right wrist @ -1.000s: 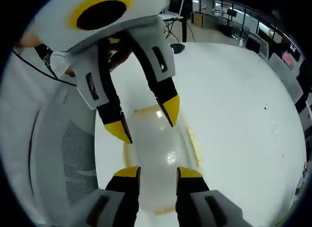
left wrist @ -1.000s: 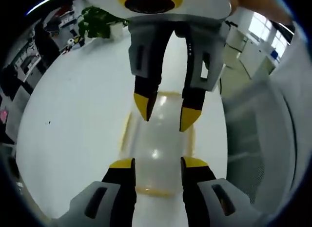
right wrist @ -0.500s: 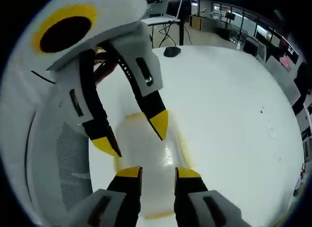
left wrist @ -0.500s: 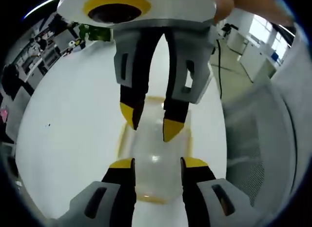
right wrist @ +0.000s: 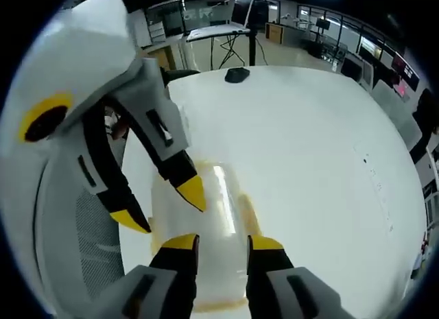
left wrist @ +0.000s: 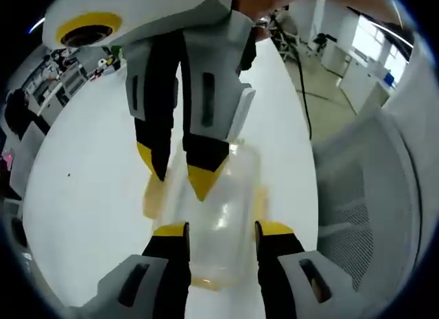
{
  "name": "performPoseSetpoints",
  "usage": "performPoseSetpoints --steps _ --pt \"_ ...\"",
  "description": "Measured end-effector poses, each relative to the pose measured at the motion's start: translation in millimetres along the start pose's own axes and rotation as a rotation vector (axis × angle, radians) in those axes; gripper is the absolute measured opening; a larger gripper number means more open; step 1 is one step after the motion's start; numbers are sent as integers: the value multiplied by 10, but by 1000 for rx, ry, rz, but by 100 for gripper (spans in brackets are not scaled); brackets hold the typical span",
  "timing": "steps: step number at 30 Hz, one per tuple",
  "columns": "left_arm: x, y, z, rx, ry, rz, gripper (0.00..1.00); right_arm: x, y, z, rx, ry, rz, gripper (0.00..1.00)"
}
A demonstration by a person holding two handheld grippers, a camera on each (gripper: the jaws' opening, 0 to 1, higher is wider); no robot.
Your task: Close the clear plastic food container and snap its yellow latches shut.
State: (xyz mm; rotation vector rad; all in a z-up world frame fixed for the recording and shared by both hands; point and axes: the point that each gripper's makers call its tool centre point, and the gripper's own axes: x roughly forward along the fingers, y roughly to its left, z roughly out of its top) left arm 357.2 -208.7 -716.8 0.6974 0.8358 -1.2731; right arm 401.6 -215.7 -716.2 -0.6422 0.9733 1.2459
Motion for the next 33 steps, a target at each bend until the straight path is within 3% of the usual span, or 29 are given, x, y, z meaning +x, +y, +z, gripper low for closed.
performPoseSetpoints --steps 7,10,17,20,33 --pt "33 -78 -50 29 18 21 40 63 -35 36 -22 5 10 28" --pt "48 -77 -55 47 17 45 40 81 -53 50 9 5 20 30" --pt "107 -127 -63 72 13 64 42 158 -89 -28 -13 42 28 34" --pt "110 -99 -41 69 6 81 42 172 -120 -24 21 35 44 36" --pt "163 -74 2 62 -13 113 41 216 -74 -23 9 74 144 34"
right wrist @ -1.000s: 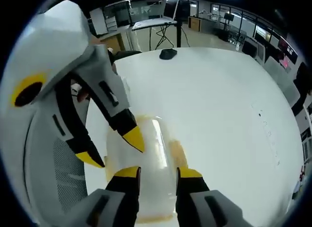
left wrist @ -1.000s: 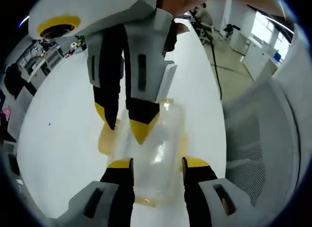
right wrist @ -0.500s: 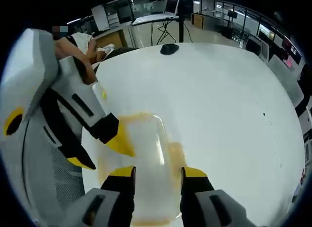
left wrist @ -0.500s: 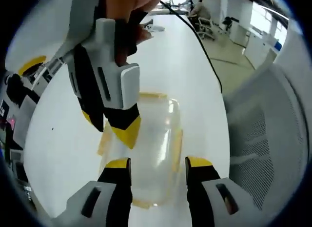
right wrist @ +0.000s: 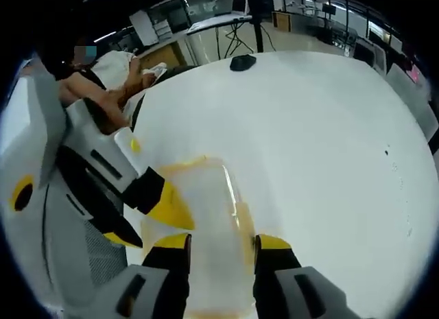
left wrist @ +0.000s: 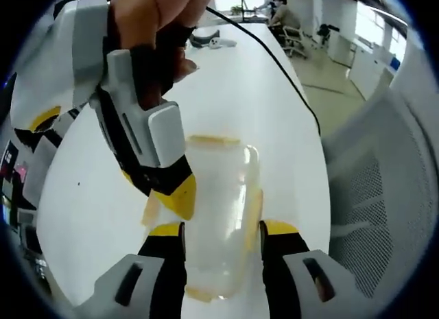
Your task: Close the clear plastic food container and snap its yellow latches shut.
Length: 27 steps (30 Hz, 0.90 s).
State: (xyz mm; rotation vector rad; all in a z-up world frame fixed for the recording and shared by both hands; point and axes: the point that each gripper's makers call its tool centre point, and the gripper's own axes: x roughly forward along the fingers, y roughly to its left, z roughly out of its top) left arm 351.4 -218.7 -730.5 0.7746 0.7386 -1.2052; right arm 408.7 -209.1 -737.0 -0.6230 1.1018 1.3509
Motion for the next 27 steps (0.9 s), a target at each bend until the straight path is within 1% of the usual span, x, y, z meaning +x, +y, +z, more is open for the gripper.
performPoseSetpoints --steps 4,7,10,12,15,17,19,22,24,25,26,27 --pt "12 -2 -1 12 -2 12 41 12 0 3 -13 9 24 34" --pt "17 9 -3 12 0 17 41 20 10 7 -42 17 42 33" --pt "21 6 -2 11 5 24 40 25 14 8 -58 24 47 33" --pt "33 -7 8 32 -7 22 40 28 13 9 -61 24 51 33" --pt "31 4 -1 21 -14 35 39 33 19 12 -73 33 52 32" --pt "41 1 0 20 -10 48 39 40 19 14 -79 44 55 32" --pt "40 14 5 -5 -26 53 38 45 12 19 -76 61 55 32" --pt "38 22 -2 -7 -42 56 38 53 21 15 -82 108 62 31" --pt "43 30 -3 -21 -40 57 37 62 32 6 -69 131 77 30" --pt "52 30 6 -24 -36 62 37 62 21 13 -75 131 80 30" --pt "19 184 -36 9 -2 152 36 66 68 9 -103 141 125 28" --pt "66 79 -25 -23 -14 103 35 67 0 37 -112 145 102 28"
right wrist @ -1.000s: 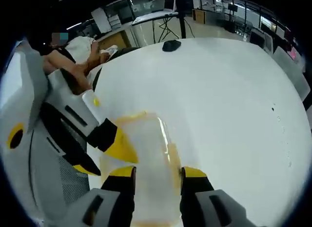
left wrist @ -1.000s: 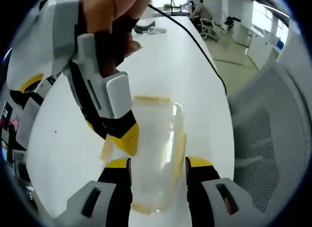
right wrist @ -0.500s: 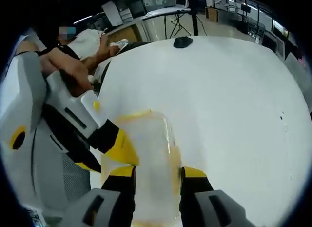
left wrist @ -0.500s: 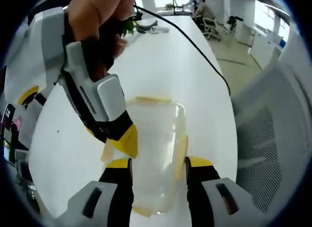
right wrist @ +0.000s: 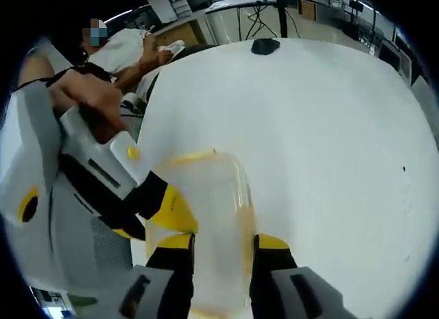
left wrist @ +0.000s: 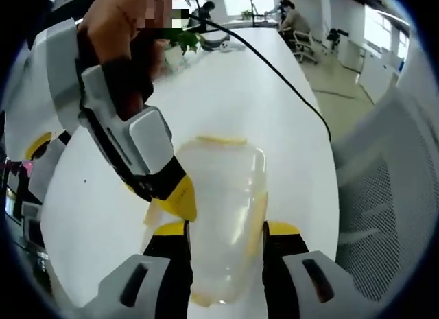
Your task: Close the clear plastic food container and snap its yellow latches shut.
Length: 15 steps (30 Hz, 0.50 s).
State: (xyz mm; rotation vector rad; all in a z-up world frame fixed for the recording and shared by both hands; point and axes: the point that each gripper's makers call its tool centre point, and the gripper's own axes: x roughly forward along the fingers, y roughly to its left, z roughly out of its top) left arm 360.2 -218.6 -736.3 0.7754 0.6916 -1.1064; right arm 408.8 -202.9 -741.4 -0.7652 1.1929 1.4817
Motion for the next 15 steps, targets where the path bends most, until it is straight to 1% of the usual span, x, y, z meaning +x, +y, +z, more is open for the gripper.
performPoseSetpoints --steps 1,3,7,11,15 --pt "3 8 -5 -18 1 8 35 -10 -23 5 -18 11 -9 28" --pt "4 19 -2 -28 -15 4 36 -15 -13 1 -10 12 -10 28" --pt "6 -8 21 -21 -5 4 36 -10 -4 -19 -5 -3 -10 28" --pt "3 -26 28 -10 -13 0 36 -4 4 -31 -1 -4 -11 29" --pt "-8 -57 36 11 -2 -20 36 -7 21 -42 13 -23 -11 29"
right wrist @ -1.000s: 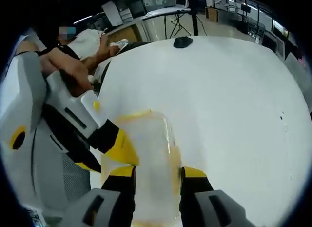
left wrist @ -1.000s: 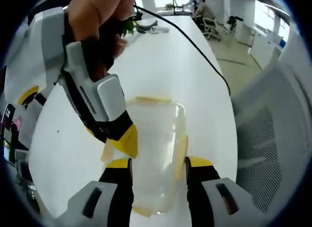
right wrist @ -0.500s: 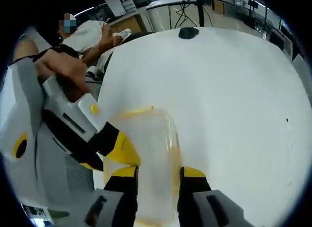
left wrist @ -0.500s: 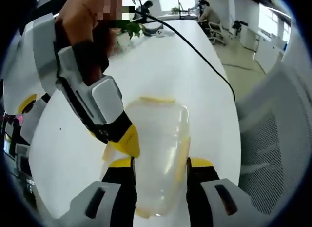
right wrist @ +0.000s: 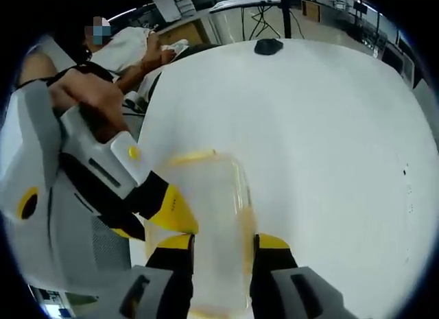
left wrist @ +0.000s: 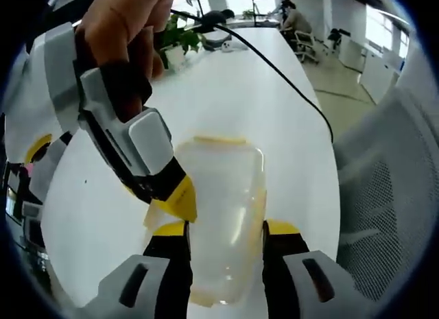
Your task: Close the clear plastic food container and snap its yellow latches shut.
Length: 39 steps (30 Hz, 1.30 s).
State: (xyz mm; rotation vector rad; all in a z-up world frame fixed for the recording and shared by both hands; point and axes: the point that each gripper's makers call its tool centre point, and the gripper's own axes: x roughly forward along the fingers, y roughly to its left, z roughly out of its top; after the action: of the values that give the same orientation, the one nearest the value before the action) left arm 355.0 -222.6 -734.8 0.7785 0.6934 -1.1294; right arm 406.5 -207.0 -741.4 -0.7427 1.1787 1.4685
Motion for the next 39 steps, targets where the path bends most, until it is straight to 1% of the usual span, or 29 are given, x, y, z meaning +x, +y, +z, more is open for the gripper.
performPoseSetpoints --steps 2,7,11,13,15,18,20,22,24,26,28,32,35,39 --pt "-7 -14 -8 13 6 -15 36 8 22 -4 11 -5 -9 29" --pt "-5 -29 4 17 3 -18 36 6 18 -14 24 -30 -24 30" --pt "-19 -34 -5 29 -2 -29 37 8 29 -12 32 -34 -31 31" --pt "-31 -36 -2 45 -5 -34 37 -6 30 -9 52 -62 -32 31" --pt "-33 -40 -5 59 -5 -30 38 -19 30 -16 55 -71 -40 32" --pt "-31 -39 -1 65 4 -22 39 -31 46 -11 54 -91 -56 32" --pt "-40 -41 3 72 14 -24 40 -38 47 -8 59 -104 -70 32" --pt "-57 -28 5 63 15 -35 40 -47 53 -5 57 -114 -83 32" --pt "-69 -22 4 56 17 -46 39 -61 42 15 53 -132 -109 35" --pt "-80 -43 -3 54 26 -62 41 -74 75 37 62 -149 -105 38" --pt "-91 -58 -6 44 30 -75 43 -98 50 59 59 -160 -134 41" --pt "-136 -101 13 60 27 -93 44 -135 81 54 45 -163 -143 42" --pt "-161 -86 13 61 28 -102 45 -170 77 69 56 -179 -149 45" --pt "-200 -55 24 62 24 -97 48 -213 104 61 38 -178 -166 48"
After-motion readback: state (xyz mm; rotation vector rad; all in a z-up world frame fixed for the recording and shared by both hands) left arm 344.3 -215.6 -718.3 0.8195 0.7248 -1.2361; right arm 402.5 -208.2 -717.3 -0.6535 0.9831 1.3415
